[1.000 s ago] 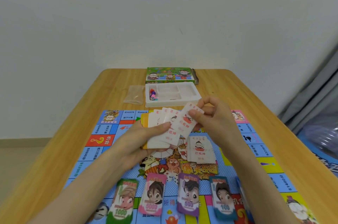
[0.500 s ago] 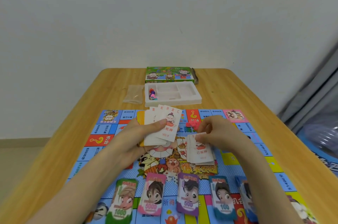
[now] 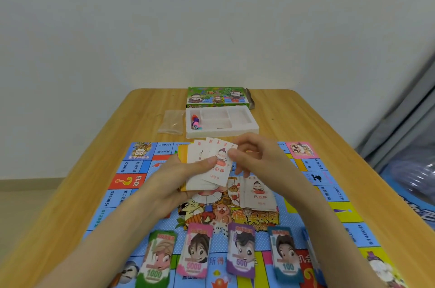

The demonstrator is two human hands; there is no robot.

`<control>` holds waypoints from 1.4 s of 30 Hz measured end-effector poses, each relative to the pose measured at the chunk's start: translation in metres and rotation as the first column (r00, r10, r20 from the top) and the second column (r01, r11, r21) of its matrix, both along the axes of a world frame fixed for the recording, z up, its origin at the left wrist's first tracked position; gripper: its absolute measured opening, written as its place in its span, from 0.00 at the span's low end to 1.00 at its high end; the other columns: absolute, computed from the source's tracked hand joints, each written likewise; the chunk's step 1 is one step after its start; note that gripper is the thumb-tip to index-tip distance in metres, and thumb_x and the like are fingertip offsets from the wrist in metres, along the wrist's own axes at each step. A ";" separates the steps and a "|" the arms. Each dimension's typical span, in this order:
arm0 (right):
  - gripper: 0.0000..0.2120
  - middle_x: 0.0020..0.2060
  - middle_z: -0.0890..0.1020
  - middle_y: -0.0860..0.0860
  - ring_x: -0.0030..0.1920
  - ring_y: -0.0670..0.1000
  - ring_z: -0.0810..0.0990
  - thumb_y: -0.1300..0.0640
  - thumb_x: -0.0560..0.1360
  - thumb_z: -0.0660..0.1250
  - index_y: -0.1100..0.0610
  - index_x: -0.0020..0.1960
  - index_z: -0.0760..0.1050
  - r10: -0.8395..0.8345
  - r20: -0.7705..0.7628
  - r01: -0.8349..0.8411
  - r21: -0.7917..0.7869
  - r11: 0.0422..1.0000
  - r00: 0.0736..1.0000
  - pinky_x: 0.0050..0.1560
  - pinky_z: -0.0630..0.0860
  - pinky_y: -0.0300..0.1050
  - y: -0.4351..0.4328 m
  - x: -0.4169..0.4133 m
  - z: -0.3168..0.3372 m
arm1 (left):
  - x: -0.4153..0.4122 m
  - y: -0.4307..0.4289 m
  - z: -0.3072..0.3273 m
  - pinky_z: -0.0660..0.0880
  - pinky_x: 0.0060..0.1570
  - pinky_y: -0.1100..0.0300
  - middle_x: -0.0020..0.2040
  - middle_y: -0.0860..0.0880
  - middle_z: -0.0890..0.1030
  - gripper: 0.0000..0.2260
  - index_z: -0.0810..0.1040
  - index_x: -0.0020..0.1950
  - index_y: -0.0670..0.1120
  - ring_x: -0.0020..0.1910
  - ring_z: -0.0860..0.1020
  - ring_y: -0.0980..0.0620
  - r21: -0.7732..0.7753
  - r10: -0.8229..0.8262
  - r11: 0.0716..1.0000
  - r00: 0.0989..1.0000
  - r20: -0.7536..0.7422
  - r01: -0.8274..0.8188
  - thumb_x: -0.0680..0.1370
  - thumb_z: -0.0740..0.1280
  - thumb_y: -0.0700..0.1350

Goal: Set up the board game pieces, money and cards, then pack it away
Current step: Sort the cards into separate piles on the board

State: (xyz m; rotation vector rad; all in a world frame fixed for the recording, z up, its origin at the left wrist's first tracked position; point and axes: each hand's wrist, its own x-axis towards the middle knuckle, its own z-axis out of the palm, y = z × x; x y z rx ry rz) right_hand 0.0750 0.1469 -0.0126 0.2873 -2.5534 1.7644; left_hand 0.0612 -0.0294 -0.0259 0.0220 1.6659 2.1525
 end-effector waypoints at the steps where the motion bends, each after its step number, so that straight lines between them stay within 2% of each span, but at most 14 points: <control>1: 0.05 0.42 0.82 0.49 0.35 0.45 0.81 0.55 0.74 0.68 0.53 0.50 0.75 0.028 -0.010 -0.028 0.010 1.000 1.000 0.34 0.74 0.36 -0.003 0.000 -0.003 | 0.001 0.001 0.000 0.79 0.45 0.50 0.45 0.42 0.85 0.17 0.79 0.52 0.43 0.41 0.83 0.45 0.001 -0.008 1.000 1.000 -0.004 0.008 0.64 0.71 0.41; 3: 0.09 0.46 0.83 0.50 0.41 0.51 0.83 0.57 0.73 0.71 0.52 0.51 0.75 0.017 -0.048 -0.015 0.040 0.999 0.999 0.36 0.76 0.38 -0.008 -0.001 -0.008 | 0.001 0.002 -0.001 0.80 0.42 0.53 0.44 0.43 0.85 0.16 0.80 0.51 0.44 0.41 0.83 0.46 0.006 -0.020 1.000 1.000 -0.011 0.020 0.64 0.71 0.42; 5: 0.08 0.45 0.83 0.52 0.44 0.55 0.83 0.58 0.71 0.72 0.53 0.49 0.76 -0.041 -0.079 0.044 0.034 0.998 0.996 0.40 0.80 0.46 -0.009 -0.003 -0.011 | 0.001 0.002 -0.001 0.80 0.44 0.53 0.46 0.43 0.85 0.16 0.80 0.52 0.45 0.42 0.83 0.46 0.014 -0.033 0.999 0.999 -0.011 0.033 0.65 0.71 0.42; 7: 0.09 0.45 0.82 0.54 0.45 0.56 0.83 0.60 0.70 0.73 0.53 0.44 0.73 -0.088 -0.088 0.088 -0.003 0.996 0.992 0.44 0.80 0.56 -0.009 -0.002 -0.009 | 0.001 0.002 0.000 0.80 0.46 0.52 0.47 0.43 0.85 0.16 0.79 0.54 0.44 0.43 0.84 0.46 0.038 -0.048 0.998 0.999 0.003 0.048 0.67 0.70 0.42; 10: 0.13 0.45 0.81 0.54 0.45 0.55 0.83 0.62 0.69 0.74 0.54 0.41 0.69 -0.138 -0.102 0.135 -0.037 0.990 0.985 0.43 0.80 0.59 -0.009 -0.001 -0.007 | 0.000 0.002 -0.001 0.81 0.43 0.53 0.49 0.42 0.84 0.17 0.78 0.56 0.44 0.46 0.84 0.45 0.088 -0.072 0.994 0.997 0.017 0.070 0.67 0.69 0.40; 14: 0.13 0.44 0.82 0.54 0.44 0.54 0.83 0.63 0.70 0.73 0.53 0.42 0.69 -0.219 -0.134 0.210 -0.078 0.975 0.967 0.41 0.81 0.54 -0.007 -0.001 -0.007 | -0.001 0.001 -0.003 0.81 0.39 0.55 0.52 0.41 0.84 0.18 0.77 0.56 0.45 0.53 0.81 0.39 0.093 -0.076 0.993 0.997 0.009 0.075 0.67 0.69 0.40; 18: 0.07 0.39 0.79 0.54 0.35 0.43 0.81 0.64 0.75 0.67 0.54 0.46 0.71 -0.312 -0.124 0.291 -0.157 0.944 0.942 0.27 0.73 0.33 0.000 -0.003 -0.006 | -0.001 0.001 -0.003 0.80 0.34 0.57 0.51 0.39 0.84 0.18 0.76 0.56 0.44 0.50 0.82 0.38 0.070 -0.071 0.995 0.997 -0.003 0.071 0.66 0.70 0.41; 21: 0.04 0.36 0.79 0.58 0.33 0.41 0.79 0.63 0.76 0.65 0.56 0.49 0.73 -0.332 -0.046 0.330 -0.035 0.943 0.942 0.24 0.67 0.30 0.015 -0.005 -0.003 | 0.000 0.000 -0.001 0.80 0.35 0.57 0.48 0.40 0.84 0.17 0.76 0.56 0.44 0.43 0.84 0.42 0.056 -0.098 0.993 0.995 -0.030 0.100 0.68 0.68 0.42; 24: 0.04 0.34 0.80 0.51 0.25 0.36 0.75 0.60 0.75 0.67 0.54 0.49 0.75 -0.238 0.156 0.211 0.170 0.963 0.959 0.22 0.64 0.29 0.029 -0.007 -0.001 | 0.000 -0.001 0.000 0.79 0.37 0.55 0.49 0.41 0.84 0.17 0.75 0.57 0.43 0.45 0.84 0.42 0.048 -0.102 0.993 0.994 -0.039 0.103 0.68 0.68 0.41; 27: 0.04 0.37 0.80 0.48 0.35 0.40 0.78 0.58 0.74 0.69 0.53 0.47 0.75 -0.187 0.295 0.069 0.369 0.927 0.937 0.33 0.73 0.34 0.032 -0.007 -0.004 | -0.001 -0.002 0.000 0.77 0.38 0.54 0.50 0.40 0.84 0.18 0.75 0.58 0.43 0.47 0.83 0.41 0.042 -0.100 0.994 0.994 -0.041 0.102 0.69 0.68 0.41; 29: 0.06 0.40 0.79 0.48 0.40 0.44 0.78 0.56 0.72 0.72 0.54 0.47 0.75 -0.210 0.282 0.062 0.454 0.889 0.936 0.37 0.75 0.38 0.031 -0.008 -0.008 | -0.002 -0.002 -0.001 0.78 0.38 0.54 0.50 0.40 0.84 0.18 0.75 0.58 0.43 0.50 0.82 0.39 0.040 -0.103 0.994 0.994 -0.037 0.104 0.69 0.68 0.41; 32: 0.11 0.39 0.75 0.47 0.37 0.45 0.74 0.55 0.70 0.73 0.56 0.47 0.73 -0.252 0.237 0.078 0.564 0.822 0.938 0.34 0.70 0.39 0.028 -0.006 -0.009 | -0.002 -0.002 -0.002 0.78 0.41 0.52 0.51 0.40 0.84 0.18 0.75 0.58 0.43 0.52 0.81 0.38 0.034 -0.102 0.994 0.994 -0.032 0.103 0.68 0.68 0.42; 38: 0.15 0.41 0.72 0.45 0.43 0.47 0.73 0.50 0.69 0.74 0.53 0.49 0.71 -0.286 0.163 0.114 0.654 0.748 0.944 0.43 0.72 0.44 0.028 -0.003 -0.012 | -0.002 -0.003 -0.001 0.79 0.45 0.52 0.51 0.41 0.84 0.18 0.75 0.59 0.44 0.51 0.82 0.40 0.037 -0.125 0.991 0.992 -0.029 0.126 0.69 0.68 0.42; 42: 0.18 0.52 0.72 0.45 0.51 0.45 0.71 0.50 0.69 0.74 0.49 0.54 0.71 -0.073 0.121 -0.012 0.589 0.808 0.990 0.42 0.68 0.32 0.026 0.000 -0.005 | -0.002 -0.003 -0.001 0.80 0.39 0.55 0.50 0.41 0.84 0.19 0.75 0.59 0.44 0.49 0.83 0.41 0.038 -0.127 0.991 0.991 -0.034 0.128 0.69 0.68 0.42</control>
